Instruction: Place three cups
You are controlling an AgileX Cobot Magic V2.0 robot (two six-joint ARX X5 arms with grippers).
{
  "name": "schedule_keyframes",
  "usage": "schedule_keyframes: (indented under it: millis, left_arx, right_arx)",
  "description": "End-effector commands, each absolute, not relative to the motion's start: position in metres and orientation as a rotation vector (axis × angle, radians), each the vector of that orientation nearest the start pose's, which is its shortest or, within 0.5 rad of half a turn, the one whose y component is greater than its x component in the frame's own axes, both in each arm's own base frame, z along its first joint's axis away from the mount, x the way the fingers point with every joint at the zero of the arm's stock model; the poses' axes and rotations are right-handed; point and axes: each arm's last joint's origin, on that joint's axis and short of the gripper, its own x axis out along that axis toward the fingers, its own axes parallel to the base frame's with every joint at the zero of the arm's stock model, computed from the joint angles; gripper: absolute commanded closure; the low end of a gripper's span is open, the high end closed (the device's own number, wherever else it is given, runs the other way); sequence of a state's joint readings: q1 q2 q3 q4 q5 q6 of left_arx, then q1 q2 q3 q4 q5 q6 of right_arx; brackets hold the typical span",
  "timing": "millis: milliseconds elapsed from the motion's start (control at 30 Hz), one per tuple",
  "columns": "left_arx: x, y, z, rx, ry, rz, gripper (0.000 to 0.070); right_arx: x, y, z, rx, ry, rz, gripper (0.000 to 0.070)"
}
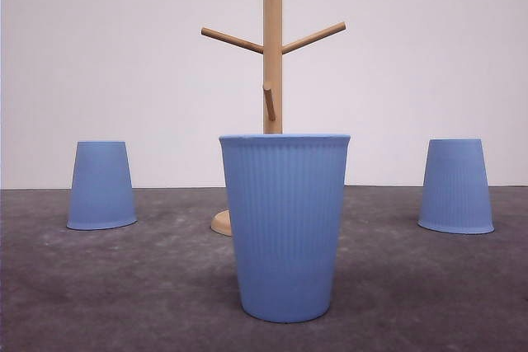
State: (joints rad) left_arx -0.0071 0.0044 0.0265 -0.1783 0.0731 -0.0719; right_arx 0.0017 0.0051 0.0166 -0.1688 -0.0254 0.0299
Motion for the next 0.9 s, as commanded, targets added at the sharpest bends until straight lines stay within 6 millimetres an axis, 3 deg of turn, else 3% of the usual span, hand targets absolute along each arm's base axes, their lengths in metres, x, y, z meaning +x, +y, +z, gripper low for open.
schedule_keyframes:
  millis: [0,867]
  left_arx:
    - [0.0955,-0.0027,0.1500,-0.078,0.179,-0.070,0.0697]
    - [0.0955,-0.0027,0.1500,-0.078,0.179,-0.070,0.0697]
  right_arx:
    - [0.0961,0.0012,0.1526,0.024,0.148,0.028,0.0686]
    - [0.0961,0.0012,0.1527,0.028,0.147,0.029,0.0686]
